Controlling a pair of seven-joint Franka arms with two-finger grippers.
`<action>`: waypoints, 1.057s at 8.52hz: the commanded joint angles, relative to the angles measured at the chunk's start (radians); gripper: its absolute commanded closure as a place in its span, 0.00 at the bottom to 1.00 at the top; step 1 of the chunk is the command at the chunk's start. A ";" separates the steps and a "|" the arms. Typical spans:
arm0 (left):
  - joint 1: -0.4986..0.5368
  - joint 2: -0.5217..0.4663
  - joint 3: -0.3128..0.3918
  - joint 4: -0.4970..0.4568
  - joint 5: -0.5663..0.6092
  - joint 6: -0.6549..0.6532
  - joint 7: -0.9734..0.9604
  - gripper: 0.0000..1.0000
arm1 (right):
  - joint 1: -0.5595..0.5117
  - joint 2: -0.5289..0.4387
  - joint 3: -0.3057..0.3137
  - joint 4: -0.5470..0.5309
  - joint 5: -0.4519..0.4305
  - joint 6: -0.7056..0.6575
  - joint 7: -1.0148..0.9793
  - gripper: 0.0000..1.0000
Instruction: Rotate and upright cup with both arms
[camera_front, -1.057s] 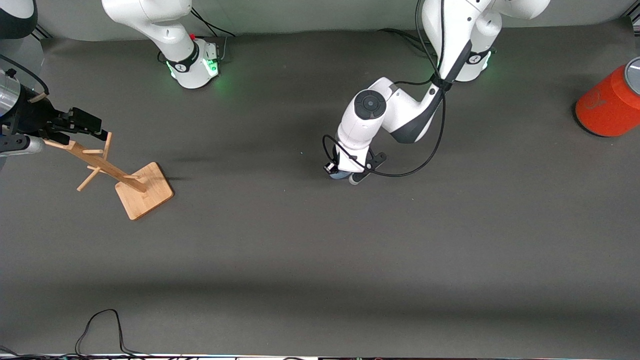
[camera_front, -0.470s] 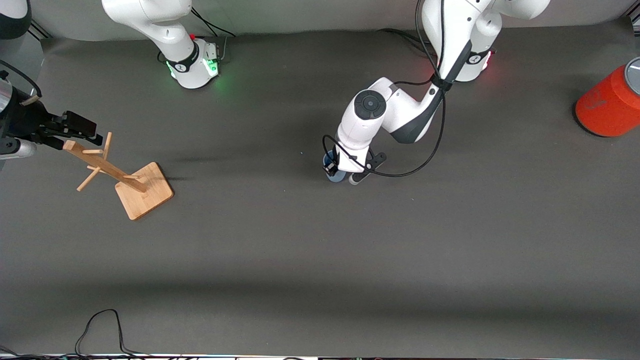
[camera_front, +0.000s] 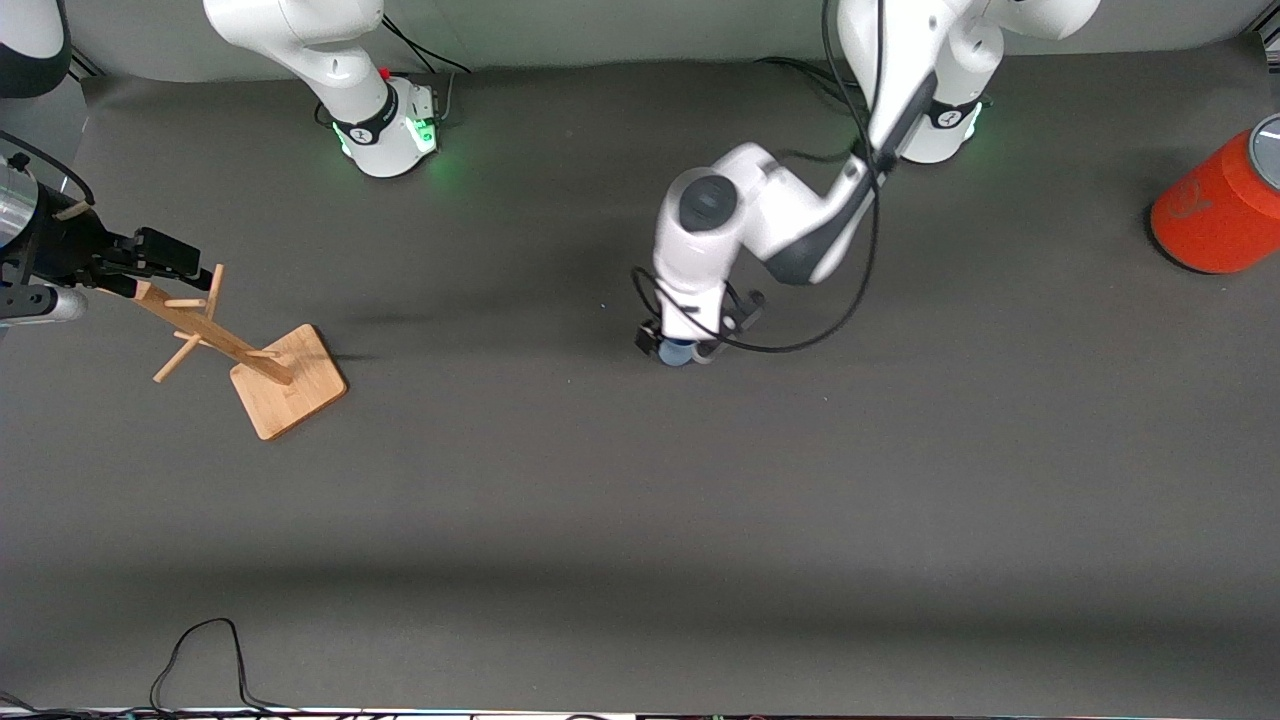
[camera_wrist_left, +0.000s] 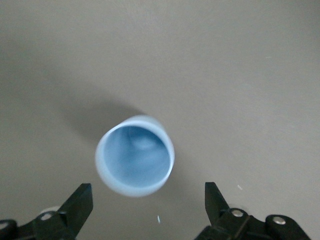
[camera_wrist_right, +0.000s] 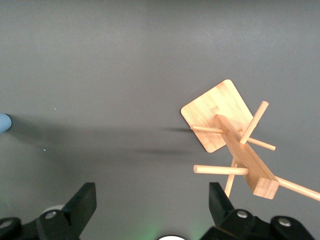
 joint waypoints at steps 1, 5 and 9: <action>-0.024 -0.008 0.020 0.095 0.018 -0.115 -0.053 0.00 | -0.007 -0.004 -0.015 -0.017 0.004 0.026 -0.006 0.00; 0.080 -0.053 0.023 0.099 0.017 -0.185 0.031 0.00 | -0.008 0.008 -0.054 -0.017 0.006 0.025 -0.008 0.00; 0.337 -0.176 0.029 0.105 0.023 -0.471 0.605 0.00 | 0.004 0.011 -0.051 -0.013 0.015 0.030 -0.006 0.00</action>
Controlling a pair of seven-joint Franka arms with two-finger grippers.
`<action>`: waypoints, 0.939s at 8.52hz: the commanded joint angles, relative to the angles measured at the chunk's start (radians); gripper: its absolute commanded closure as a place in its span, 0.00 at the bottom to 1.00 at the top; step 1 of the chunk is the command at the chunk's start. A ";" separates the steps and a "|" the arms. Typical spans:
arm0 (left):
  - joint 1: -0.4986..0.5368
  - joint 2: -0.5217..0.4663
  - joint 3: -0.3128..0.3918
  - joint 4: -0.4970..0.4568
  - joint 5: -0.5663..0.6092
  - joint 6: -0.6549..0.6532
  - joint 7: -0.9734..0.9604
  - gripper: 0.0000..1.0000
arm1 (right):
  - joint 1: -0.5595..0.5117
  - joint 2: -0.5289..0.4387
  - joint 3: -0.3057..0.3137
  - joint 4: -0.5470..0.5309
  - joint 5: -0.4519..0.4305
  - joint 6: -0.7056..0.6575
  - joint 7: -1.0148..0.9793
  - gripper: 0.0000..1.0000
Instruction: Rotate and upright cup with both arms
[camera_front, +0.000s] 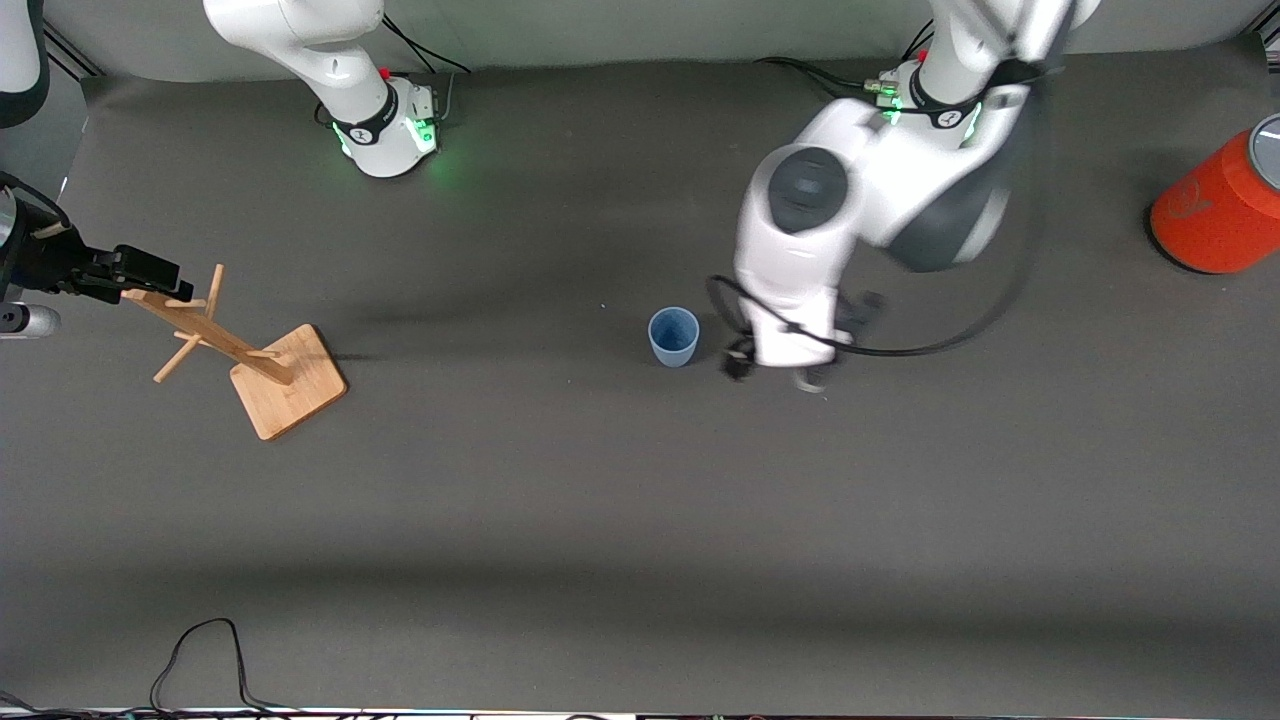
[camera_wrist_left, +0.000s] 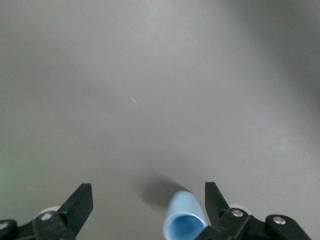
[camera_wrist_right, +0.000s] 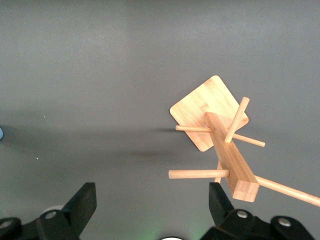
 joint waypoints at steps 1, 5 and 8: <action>0.116 -0.073 -0.006 -0.019 0.017 -0.120 0.372 0.00 | 0.008 -0.010 0.010 0.002 0.013 0.000 -0.006 0.00; 0.428 -0.232 -0.009 -0.045 -0.020 -0.246 1.085 0.00 | 0.080 -0.011 0.010 -0.003 -0.001 -0.005 -0.006 0.00; 0.489 -0.388 -0.004 -0.096 -0.074 -0.266 1.213 0.00 | 0.080 -0.013 0.007 -0.001 -0.010 -0.003 -0.008 0.00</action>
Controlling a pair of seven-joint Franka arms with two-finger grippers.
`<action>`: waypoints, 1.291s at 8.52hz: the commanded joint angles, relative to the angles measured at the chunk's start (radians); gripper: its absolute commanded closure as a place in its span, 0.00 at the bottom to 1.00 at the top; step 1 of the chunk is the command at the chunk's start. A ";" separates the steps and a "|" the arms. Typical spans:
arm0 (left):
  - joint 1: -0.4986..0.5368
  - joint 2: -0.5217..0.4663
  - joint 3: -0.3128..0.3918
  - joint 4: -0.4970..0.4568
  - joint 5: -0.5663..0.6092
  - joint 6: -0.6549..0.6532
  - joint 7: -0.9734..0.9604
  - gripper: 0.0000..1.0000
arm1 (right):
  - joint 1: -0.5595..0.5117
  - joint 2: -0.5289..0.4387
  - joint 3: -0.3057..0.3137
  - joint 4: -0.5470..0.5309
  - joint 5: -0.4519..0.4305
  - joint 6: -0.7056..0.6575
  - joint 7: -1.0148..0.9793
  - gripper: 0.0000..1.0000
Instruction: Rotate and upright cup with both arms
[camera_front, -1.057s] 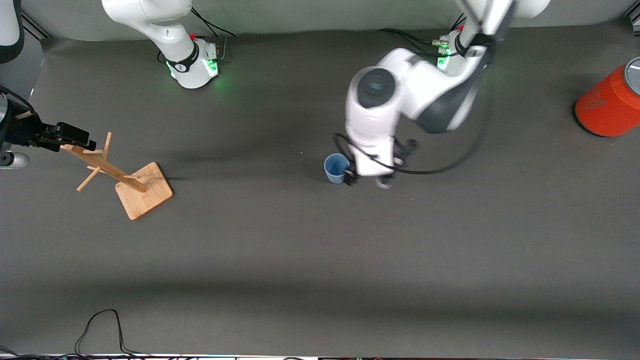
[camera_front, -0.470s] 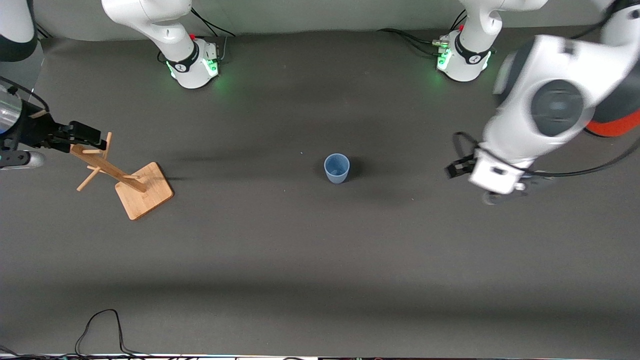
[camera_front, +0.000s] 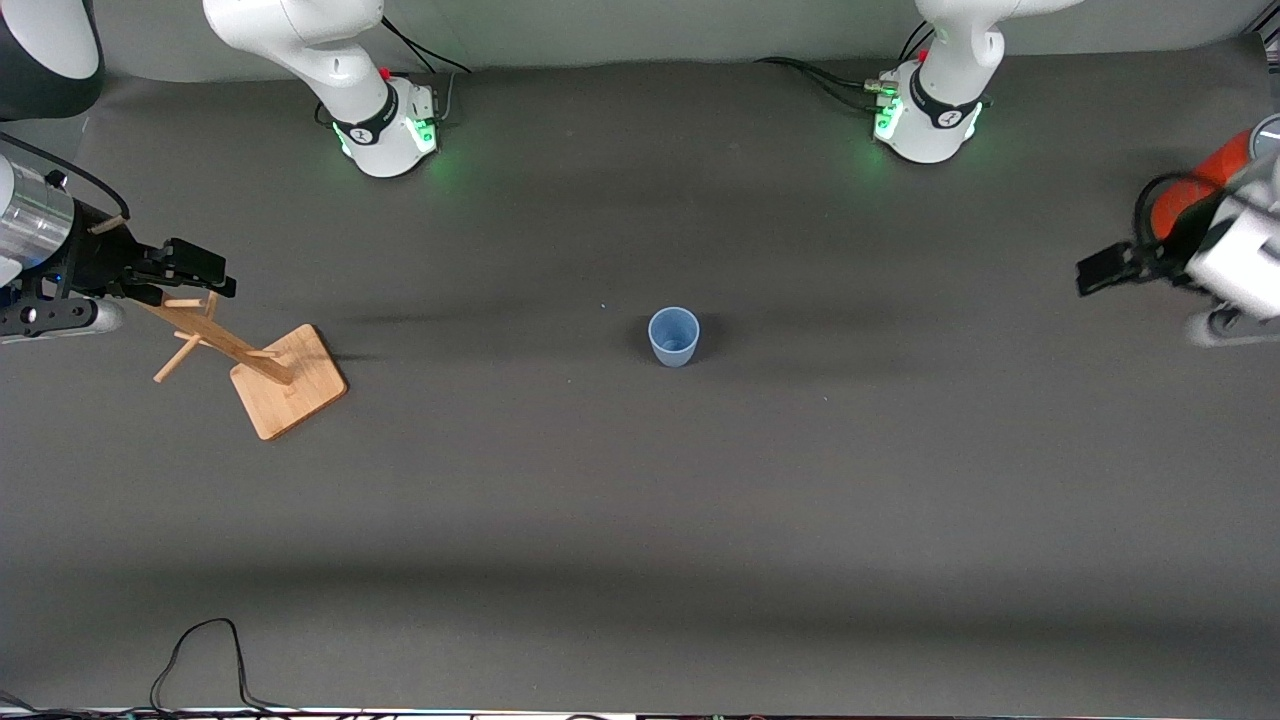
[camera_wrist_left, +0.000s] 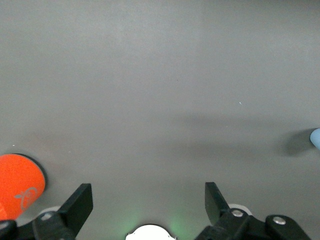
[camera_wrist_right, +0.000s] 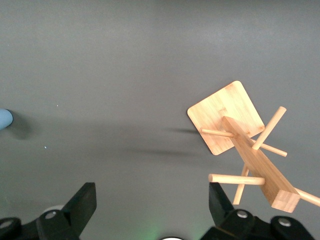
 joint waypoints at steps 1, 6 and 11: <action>0.005 -0.146 -0.006 -0.118 -0.040 0.020 0.084 0.00 | 0.003 -0.011 -0.008 0.001 -0.011 0.004 -0.008 0.00; 0.004 -0.274 0.052 -0.301 -0.070 0.156 0.148 0.00 | -0.017 0.004 0.001 0.021 -0.019 0.037 -0.005 0.00; 0.002 -0.167 0.056 -0.197 -0.072 0.147 0.190 0.00 | -0.014 0.015 0.001 0.073 -0.031 0.022 0.026 0.00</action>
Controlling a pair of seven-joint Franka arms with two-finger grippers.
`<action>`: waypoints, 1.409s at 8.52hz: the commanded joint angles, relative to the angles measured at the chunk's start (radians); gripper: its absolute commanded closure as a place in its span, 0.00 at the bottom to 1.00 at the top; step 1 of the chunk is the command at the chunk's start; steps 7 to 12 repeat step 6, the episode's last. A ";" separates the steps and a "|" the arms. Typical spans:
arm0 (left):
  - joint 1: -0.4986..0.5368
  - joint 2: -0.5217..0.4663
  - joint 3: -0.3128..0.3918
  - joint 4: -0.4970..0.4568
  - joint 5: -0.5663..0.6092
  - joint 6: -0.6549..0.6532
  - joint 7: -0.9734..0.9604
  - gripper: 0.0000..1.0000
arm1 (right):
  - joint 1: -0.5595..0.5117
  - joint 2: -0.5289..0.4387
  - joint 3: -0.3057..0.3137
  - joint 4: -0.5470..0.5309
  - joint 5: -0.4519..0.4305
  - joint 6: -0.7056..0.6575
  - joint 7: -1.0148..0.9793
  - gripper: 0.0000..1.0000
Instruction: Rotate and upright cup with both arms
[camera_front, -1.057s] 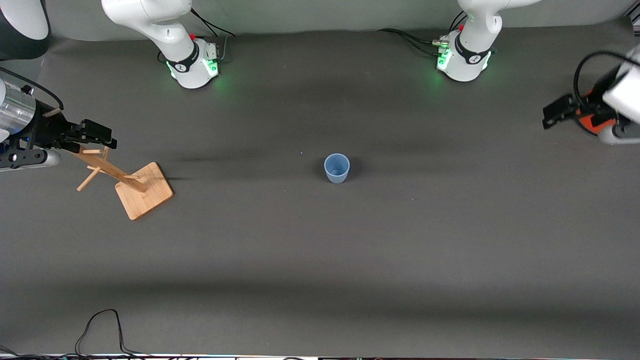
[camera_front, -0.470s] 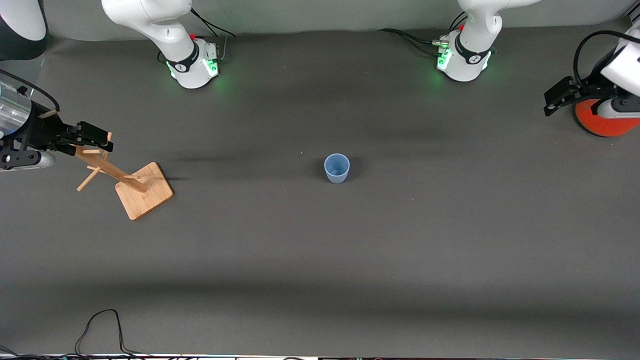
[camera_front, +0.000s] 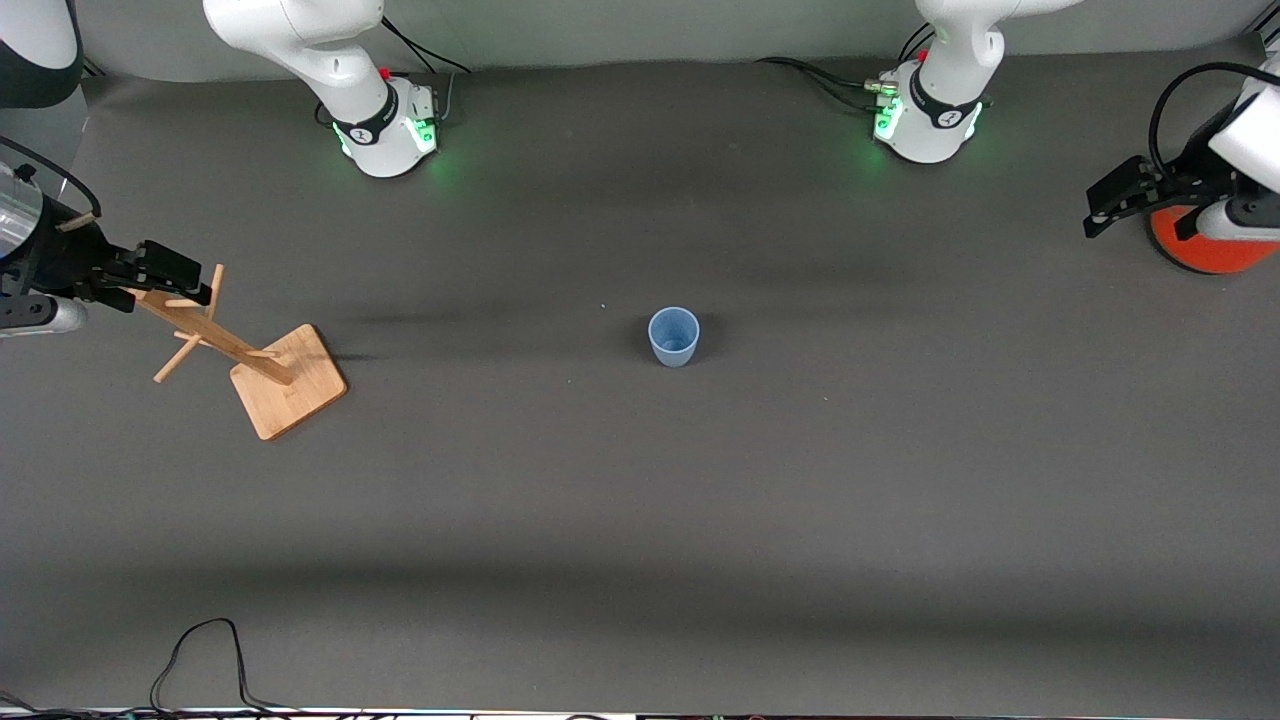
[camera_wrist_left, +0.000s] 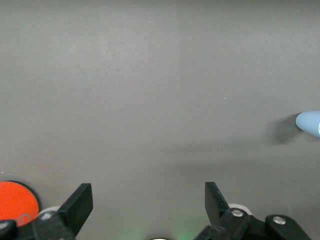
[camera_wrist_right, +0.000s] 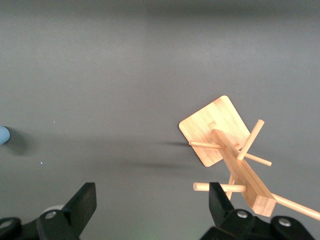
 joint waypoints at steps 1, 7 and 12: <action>-0.006 0.055 -0.004 0.077 0.046 -0.025 0.026 0.00 | 0.005 0.020 0.009 0.041 -0.019 -0.012 0.022 0.00; -0.010 0.056 -0.008 0.100 0.047 -0.042 0.041 0.00 | 0.060 0.002 0.007 0.108 -0.026 -0.115 0.020 0.00; -0.010 0.056 -0.008 0.100 0.047 -0.042 0.041 0.00 | 0.060 0.002 0.007 0.108 -0.026 -0.115 0.020 0.00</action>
